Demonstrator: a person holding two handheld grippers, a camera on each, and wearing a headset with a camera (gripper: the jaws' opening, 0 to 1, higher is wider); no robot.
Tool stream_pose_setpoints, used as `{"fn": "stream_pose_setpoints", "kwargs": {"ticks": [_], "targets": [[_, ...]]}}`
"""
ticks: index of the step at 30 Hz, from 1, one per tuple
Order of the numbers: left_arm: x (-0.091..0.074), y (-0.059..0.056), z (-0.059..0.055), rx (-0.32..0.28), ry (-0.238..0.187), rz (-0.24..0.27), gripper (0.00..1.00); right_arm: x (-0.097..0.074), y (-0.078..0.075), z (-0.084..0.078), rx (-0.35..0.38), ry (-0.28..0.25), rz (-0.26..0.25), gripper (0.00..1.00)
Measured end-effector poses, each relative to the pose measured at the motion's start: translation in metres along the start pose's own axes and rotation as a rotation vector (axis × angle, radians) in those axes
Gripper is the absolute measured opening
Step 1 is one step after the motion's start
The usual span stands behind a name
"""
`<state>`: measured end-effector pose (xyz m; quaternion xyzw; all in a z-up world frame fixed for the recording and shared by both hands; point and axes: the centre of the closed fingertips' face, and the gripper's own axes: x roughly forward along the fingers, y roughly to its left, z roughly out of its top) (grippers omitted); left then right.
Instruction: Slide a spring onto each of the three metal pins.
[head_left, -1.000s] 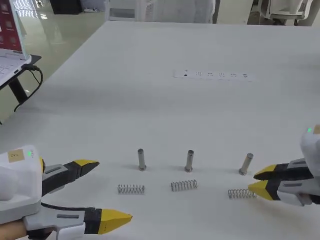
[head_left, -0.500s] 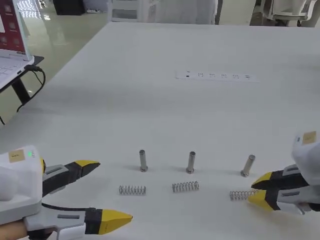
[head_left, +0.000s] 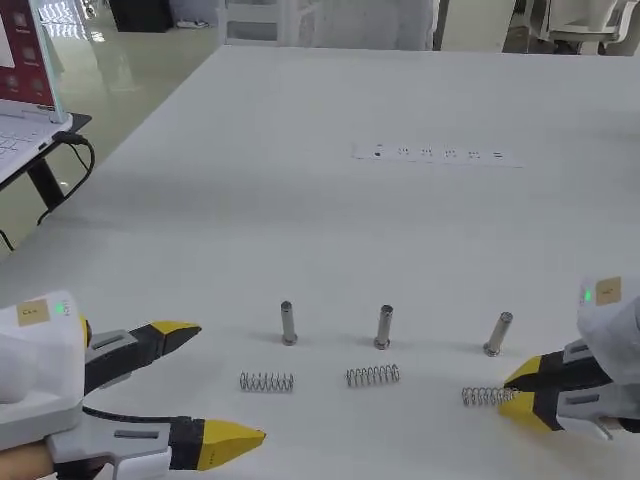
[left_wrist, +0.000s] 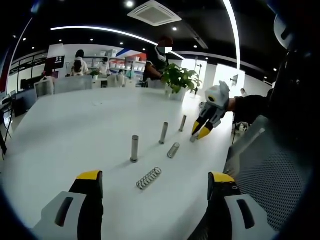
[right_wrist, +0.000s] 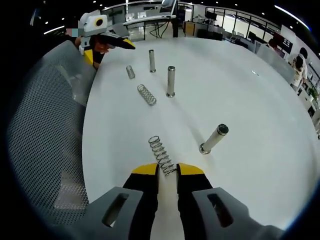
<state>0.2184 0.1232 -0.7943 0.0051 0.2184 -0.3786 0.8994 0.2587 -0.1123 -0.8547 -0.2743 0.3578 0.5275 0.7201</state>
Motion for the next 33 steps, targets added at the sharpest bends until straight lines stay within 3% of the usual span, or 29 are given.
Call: {"fn": "stream_pose_setpoints", "kwargs": {"ticks": [10, 19, 25, 33], "targets": [[-0.006, 0.000, 0.003, 0.005, -0.007, 0.005, 0.81, -0.001, 0.002, -0.001, -0.043, 0.025, 0.006, 0.11], [-0.013, -0.007, 0.005, 0.014, 0.001, -0.016, 0.76, 0.000, 0.010, 0.002, 0.026, 0.005, 0.027, 0.10], [-0.013, -0.007, 0.007, 0.021, 0.000, -0.021, 0.76, 0.001, 0.016, 0.001, 0.019, 0.010, 0.053, 0.15], [-0.012, -0.007, 0.007, 0.022, -0.003, -0.022, 0.75, 0.003, 0.022, 0.004, -0.057, 0.016, 0.068, 0.14]]}}
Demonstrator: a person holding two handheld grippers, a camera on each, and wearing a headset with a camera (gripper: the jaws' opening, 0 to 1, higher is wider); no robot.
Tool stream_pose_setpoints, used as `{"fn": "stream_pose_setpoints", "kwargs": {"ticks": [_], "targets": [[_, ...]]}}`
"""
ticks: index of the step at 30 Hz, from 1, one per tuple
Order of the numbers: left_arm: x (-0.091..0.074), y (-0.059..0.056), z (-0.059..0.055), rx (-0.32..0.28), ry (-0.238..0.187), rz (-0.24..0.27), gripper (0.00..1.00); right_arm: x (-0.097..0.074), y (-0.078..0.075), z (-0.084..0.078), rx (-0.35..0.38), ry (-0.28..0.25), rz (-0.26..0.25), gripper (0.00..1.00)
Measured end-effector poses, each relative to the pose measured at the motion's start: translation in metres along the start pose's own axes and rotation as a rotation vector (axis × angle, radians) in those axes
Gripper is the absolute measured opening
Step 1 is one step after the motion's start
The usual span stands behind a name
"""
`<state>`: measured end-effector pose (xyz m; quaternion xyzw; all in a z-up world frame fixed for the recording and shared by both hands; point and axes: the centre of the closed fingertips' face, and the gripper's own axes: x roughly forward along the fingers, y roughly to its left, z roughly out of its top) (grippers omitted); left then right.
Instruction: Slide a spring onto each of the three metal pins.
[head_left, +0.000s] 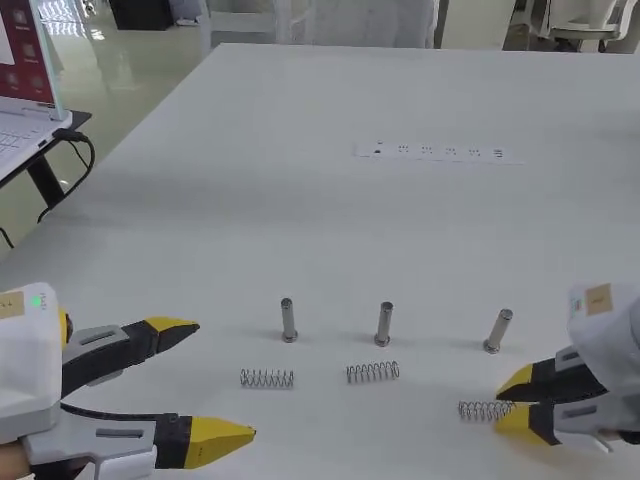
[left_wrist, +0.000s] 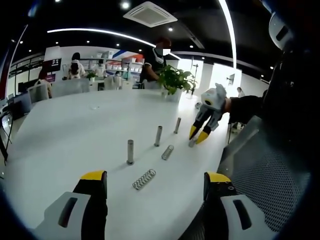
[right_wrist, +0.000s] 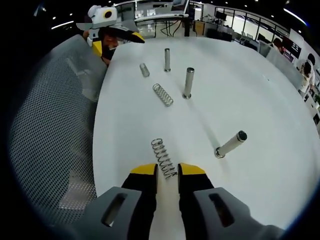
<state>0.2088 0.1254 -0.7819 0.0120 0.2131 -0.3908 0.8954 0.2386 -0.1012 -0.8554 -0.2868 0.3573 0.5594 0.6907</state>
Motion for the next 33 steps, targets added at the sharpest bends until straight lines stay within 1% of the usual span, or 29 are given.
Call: {"fn": "stream_pose_setpoints", "kwargs": {"ticks": [2, 6, 13, 16, 19, 24, 30, 33], "targets": [[0.000, 0.000, 0.000, -0.001, 0.000, -0.001, 0.75, 0.001, 0.003, 0.002, -0.031, 0.003, 0.006, 0.13], [0.000, -0.001, 0.000, 0.000, 0.000, -0.002, 0.75, 0.003, 0.004, 0.002, -0.054, 0.017, 0.012, 0.10], [0.000, -0.002, 0.003, 0.008, -0.004, -0.007, 0.75, 0.001, 0.004, 0.000, -0.044, 0.027, 0.013, 0.09], [0.000, -0.005, 0.006, 0.014, -0.005, -0.012, 0.75, -0.002, 0.002, 0.002, -0.037, 0.018, 0.000, 0.09], [-0.001, -0.008, 0.008, 0.022, -0.001, -0.025, 0.74, -0.007, 0.003, 0.009, -0.025, -0.002, 0.002, 0.09], [-0.003, -0.016, 0.017, 0.041, -0.006, -0.045, 0.73, -0.013, 0.003, 0.017, -0.023, -0.013, -0.003, 0.09], [-0.002, -0.028, 0.029, 0.071, -0.018, -0.081, 0.71, -0.023, 0.005, 0.032, -0.041, -0.032, -0.013, 0.09], [0.001, -0.033, 0.032, 0.088, -0.009, -0.104, 0.70, -0.028, 0.007, 0.041, -0.049, -0.043, -0.013, 0.09]]}}
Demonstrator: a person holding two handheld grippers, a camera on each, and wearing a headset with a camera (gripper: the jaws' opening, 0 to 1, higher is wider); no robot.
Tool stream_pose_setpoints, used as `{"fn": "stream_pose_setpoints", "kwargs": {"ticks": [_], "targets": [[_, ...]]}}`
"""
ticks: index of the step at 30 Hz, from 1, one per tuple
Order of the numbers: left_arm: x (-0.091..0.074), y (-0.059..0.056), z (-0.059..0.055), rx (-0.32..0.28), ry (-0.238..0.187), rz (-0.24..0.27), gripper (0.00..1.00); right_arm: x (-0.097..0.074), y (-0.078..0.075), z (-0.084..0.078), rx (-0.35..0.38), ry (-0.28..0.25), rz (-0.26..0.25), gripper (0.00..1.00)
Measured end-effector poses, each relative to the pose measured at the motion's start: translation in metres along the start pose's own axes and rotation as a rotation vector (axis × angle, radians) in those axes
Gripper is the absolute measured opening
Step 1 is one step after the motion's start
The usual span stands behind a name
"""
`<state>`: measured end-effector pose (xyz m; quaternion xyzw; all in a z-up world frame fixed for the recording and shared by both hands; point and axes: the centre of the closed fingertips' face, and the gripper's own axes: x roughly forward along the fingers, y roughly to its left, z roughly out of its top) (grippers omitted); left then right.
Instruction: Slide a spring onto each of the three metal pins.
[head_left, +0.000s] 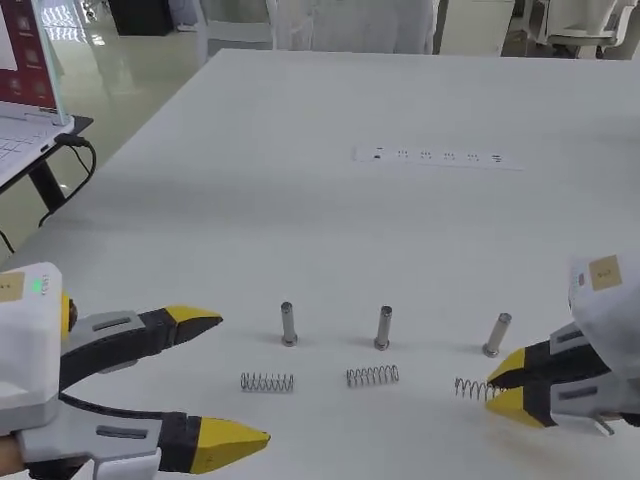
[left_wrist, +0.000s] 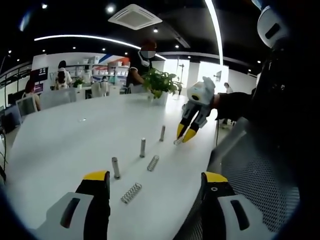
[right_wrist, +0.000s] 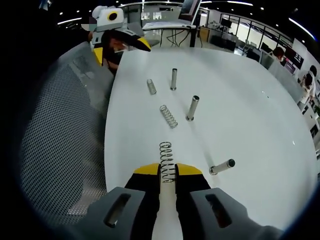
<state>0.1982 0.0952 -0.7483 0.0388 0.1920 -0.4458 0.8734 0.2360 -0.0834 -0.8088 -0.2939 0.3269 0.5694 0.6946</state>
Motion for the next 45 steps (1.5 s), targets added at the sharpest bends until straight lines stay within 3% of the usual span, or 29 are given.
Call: {"fn": "stream_pose_setpoints", "kwargs": {"ticks": [9, 21, 31, 40, 45], "targets": [[0.013, -0.006, 0.014, 0.047, 0.008, -0.073, 0.63, -0.010, 0.004, 0.027, -0.036, -0.033, 0.001, 0.09], [0.032, -0.010, 0.034, 0.112, 0.007, -0.152, 0.59, -0.017, 0.004, 0.042, -0.078, -0.032, -0.004, 0.09], [0.053, -0.019, 0.036, 0.155, 0.034, -0.230, 0.52, -0.016, 0.006, 0.063, -0.121, -0.043, 0.008, 0.09], [0.065, -0.027, 0.046, 0.177, 0.021, -0.276, 0.43, -0.014, 0.010, 0.079, -0.166, -0.049, 0.020, 0.09], [0.070, -0.026, 0.050, 0.184, 0.006, -0.276, 0.38, -0.011, 0.012, 0.087, -0.181, -0.059, 0.028, 0.09]]}}
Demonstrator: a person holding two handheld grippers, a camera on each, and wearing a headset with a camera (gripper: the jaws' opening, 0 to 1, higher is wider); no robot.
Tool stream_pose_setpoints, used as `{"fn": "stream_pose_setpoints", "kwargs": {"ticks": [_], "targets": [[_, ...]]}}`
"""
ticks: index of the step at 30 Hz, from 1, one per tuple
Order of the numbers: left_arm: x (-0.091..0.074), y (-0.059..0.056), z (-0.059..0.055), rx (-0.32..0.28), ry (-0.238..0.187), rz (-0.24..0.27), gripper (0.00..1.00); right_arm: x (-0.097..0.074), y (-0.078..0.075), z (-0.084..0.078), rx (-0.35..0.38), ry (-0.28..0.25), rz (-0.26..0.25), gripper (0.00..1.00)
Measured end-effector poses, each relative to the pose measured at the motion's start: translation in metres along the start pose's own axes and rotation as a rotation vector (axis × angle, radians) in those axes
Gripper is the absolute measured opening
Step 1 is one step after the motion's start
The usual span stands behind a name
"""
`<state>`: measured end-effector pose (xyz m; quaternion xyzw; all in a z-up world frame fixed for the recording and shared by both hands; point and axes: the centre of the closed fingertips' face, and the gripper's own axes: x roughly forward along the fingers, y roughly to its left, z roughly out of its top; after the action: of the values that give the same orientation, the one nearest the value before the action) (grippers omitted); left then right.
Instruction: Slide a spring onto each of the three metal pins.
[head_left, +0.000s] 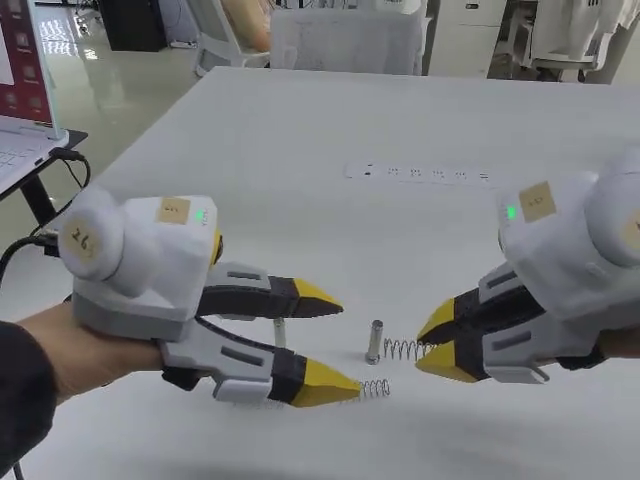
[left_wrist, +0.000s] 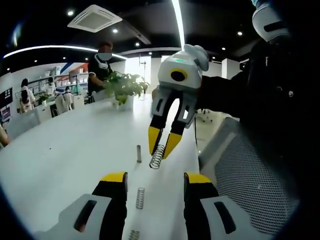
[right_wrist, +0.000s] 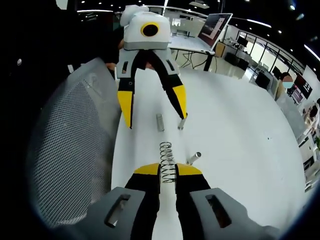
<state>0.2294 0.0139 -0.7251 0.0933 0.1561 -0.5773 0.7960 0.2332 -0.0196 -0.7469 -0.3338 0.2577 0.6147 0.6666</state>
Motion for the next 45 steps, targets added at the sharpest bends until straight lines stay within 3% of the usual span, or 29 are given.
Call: {"fn": "stream_pose_setpoints", "kwargs": {"ticks": [17, 30, 45], "targets": [[0.018, -0.005, -0.010, 0.046, 0.031, -0.029, 0.19, 0.012, 0.009, 0.009, -0.034, -0.003, 0.039, 0.08], [0.022, -0.009, -0.014, 0.075, 0.045, -0.042, 0.05, 0.016, 0.016, 0.010, -0.048, 0.007, 0.060, 0.08], [0.023, -0.016, -0.017, 0.094, 0.060, -0.068, 0.03, 0.016, 0.020, 0.008, -0.054, 0.011, 0.065, 0.09]]}}
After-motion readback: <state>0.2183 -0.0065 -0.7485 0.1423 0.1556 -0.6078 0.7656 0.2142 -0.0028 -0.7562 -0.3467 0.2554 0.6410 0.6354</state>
